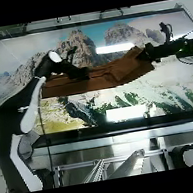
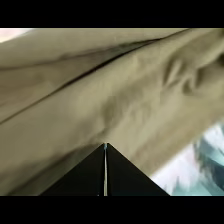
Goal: Fold the shirts.
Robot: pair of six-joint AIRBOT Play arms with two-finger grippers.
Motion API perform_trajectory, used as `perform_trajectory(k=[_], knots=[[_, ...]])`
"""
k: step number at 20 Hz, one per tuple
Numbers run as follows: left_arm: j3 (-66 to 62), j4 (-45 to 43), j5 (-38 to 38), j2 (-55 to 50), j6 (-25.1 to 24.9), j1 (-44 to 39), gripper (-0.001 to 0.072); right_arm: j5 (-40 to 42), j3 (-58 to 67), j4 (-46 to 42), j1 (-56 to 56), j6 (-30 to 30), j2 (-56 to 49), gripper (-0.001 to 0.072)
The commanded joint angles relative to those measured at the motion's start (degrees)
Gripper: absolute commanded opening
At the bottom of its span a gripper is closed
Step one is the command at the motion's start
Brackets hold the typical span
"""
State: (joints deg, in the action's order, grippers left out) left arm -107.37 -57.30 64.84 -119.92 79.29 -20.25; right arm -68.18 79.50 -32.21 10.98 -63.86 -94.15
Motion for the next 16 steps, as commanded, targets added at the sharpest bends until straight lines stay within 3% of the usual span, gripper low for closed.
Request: perform_trajectory(k=[1, 4, 7, 11, 14, 16], knots=[[-10.6, -4.4, -0.8, -9.5, 6.5, -8.3, -0.0003, -5.5, 0.0, 3.0, 0.2, 0.5, 5.7, 0.0027], [-14.4, 1.1, 2.6, -11.4, 6.7, -9.1, -0.0001, -6.3, 0.1, 9.1, -2.2, 0.9, 8.5, 0.0028], [-9.6, 13.9, 7.0, -2.6, 0.0, -4.6, 0.0016, -0.7, 0.0, 13.0, -9.0, 2.5, 8.6, 0.0028], [-11.7, 21.2, 19.2, 12.0, -3.7, 8.7, 0.0008, 18.6, 0.1, 13.6, -26.3, 5.4, 4.7, 0.0027], [-8.9, 27.9, 17.7, 22.7, -8.5, 20.2, 0.0009, 34.0, 5.8, 16.1, -39.0, 11.4, -3.0, 0.0028], [-5.7, 28.9, 17.6, 27.3, -9.8, 26.1, 0.001, 36.4, 16.1, 13.8, -45.5, 11.1, -13.4, 0.0027]])
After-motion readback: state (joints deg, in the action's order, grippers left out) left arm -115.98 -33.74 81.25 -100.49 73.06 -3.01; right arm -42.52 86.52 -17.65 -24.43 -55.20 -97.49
